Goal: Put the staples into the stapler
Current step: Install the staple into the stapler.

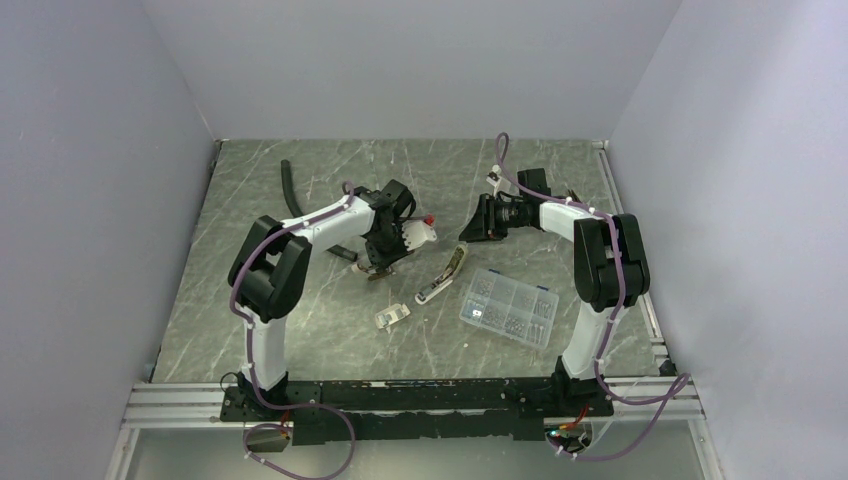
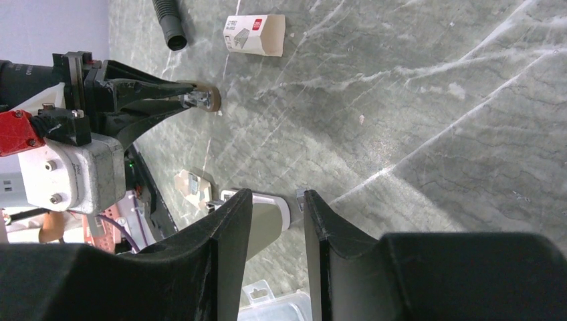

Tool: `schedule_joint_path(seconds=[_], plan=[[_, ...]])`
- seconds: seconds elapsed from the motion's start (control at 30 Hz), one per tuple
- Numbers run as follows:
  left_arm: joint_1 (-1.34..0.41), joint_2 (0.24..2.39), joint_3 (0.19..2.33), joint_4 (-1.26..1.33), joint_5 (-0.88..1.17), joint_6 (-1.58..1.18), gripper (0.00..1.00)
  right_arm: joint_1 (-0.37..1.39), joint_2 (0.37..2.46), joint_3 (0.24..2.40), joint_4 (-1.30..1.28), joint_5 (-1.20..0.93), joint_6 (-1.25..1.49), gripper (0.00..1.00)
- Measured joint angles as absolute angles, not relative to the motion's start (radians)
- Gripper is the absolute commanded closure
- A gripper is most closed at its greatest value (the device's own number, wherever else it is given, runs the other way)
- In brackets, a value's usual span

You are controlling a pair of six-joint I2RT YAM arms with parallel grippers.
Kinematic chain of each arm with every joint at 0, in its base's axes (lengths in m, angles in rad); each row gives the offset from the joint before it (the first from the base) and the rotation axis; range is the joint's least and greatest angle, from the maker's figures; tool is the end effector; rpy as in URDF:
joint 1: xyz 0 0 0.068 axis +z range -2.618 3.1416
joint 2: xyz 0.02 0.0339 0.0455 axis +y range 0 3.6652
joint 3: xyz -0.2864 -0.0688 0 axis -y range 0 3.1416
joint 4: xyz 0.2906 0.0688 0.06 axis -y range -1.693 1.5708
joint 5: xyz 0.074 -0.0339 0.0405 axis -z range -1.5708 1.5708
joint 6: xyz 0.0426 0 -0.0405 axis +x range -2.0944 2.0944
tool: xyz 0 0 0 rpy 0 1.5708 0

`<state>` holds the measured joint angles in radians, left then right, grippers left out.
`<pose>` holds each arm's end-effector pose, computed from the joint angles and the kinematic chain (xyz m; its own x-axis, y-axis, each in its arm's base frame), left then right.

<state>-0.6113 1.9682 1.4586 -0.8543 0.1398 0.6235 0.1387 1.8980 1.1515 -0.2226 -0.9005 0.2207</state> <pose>0.3550 -0.2560 0.1745 -0.3051 0.9199 -0.2464 0.9484 0.3170 0.0092 0.4143 0.0915 0.1486 -0.9116 0.0100 -0.4109 -0.3337 0.5654 0.7543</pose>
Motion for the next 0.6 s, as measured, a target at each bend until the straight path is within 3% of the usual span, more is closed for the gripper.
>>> schedule_joint_path(seconds=[0.6], plan=[[-0.609, 1.958, 1.440, -0.842, 0.141, 0.625, 0.88, 0.139, 1.898, 1.150, -0.216, -0.900, 0.221, 0.62]])
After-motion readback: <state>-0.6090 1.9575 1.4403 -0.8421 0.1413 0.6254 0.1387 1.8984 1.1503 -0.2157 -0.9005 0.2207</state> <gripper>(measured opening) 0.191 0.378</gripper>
